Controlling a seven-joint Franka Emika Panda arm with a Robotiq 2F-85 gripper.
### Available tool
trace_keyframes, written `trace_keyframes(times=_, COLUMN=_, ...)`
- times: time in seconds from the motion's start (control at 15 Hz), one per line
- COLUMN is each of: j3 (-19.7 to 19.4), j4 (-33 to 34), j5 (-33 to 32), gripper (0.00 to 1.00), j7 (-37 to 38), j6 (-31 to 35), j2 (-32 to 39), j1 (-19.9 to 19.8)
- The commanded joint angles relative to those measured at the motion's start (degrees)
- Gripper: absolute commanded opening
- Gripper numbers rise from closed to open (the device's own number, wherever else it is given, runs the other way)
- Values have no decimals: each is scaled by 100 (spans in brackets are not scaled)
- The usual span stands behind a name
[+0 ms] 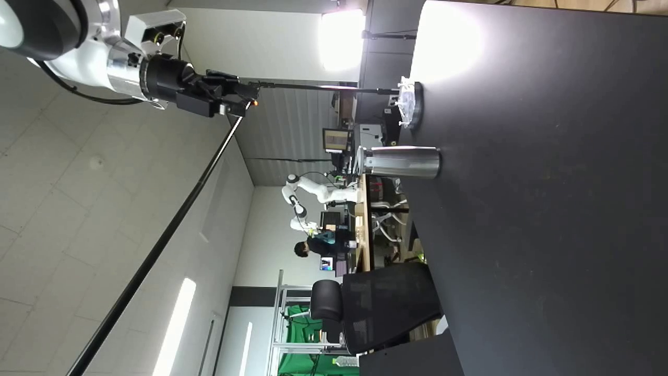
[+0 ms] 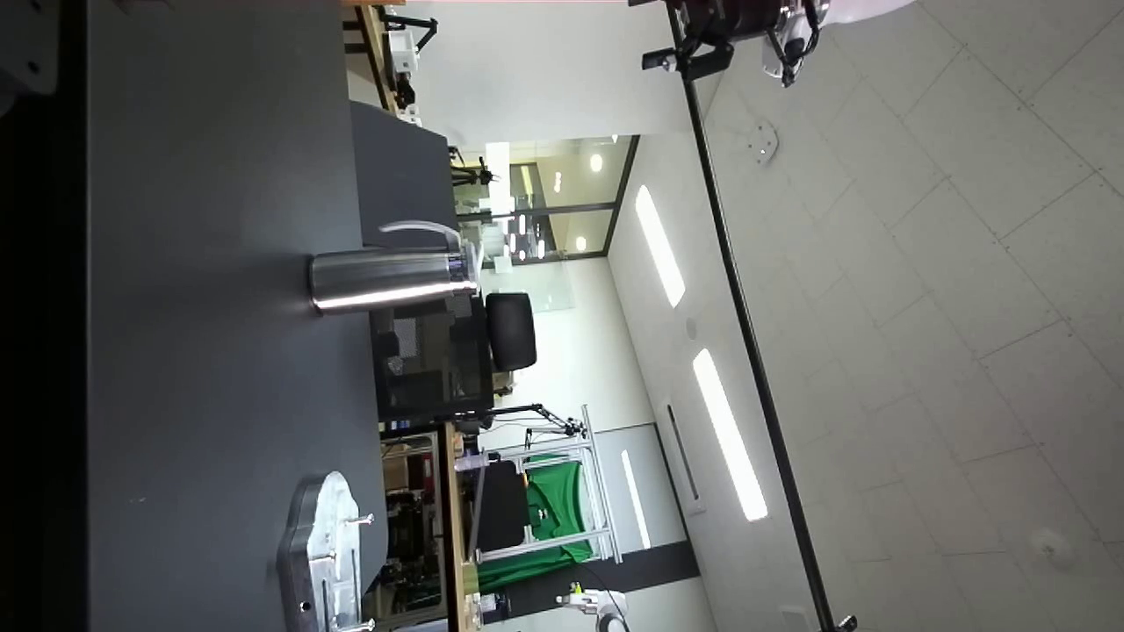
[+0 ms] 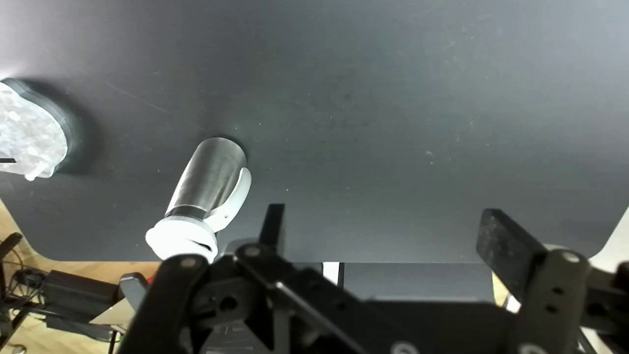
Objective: Press the top of the bottle to close
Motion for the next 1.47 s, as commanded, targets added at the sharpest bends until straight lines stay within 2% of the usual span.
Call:
trace_keyframes(times=0.0, j3=-92, j4=338, j5=-142, gripper=100, j7=291, j6=990, j2=1019, j1=-307)
trace_keyframes(times=0.2, j3=-187, j4=713, j5=-103, gripper=100, j7=618, j6=2092, j2=2100, j1=-613)
trace_keyframes(times=0.4, j3=-210, j4=1321, j5=-197, gripper=100, j7=1055, j6=2808, j2=3189, j1=-830)
trace_keyframes(times=0.47, j3=-260, j4=1618, j5=-213, gripper=75, j7=1148, j6=2951, j2=3579, j1=-870)
trace_keyframes(times=0.53, j3=-309, j4=1938, j5=-265, gripper=73, j7=1276, j6=3060, j2=3948, j1=-900)
trace_keyframes(times=0.6, j3=-360, j4=2232, j5=-306, gripper=67, j7=1421, j6=3086, j2=4260, j1=-897)
trace_keyframes(times=0.87, j3=-563, j4=3534, j5=-128, gripper=37, j7=1688, j6=2735, j2=5353, j1=-813)
trace_keyframes(times=1.2, j3=-346, j4=4641, j5=465, gripper=3, j7=1365, j6=1327, j2=5953, j1=-977)
trace_keyframes(times=1.33, j3=-248, j4=5017, j5=717, gripper=0, j7=1171, j6=515, j2=6065, j1=-1055)
trace_keyframes(times=1.4, j3=-360, j4=4499, j5=523, gripper=7, j7=1283, j6=1119, j2=5879, j1=-933)
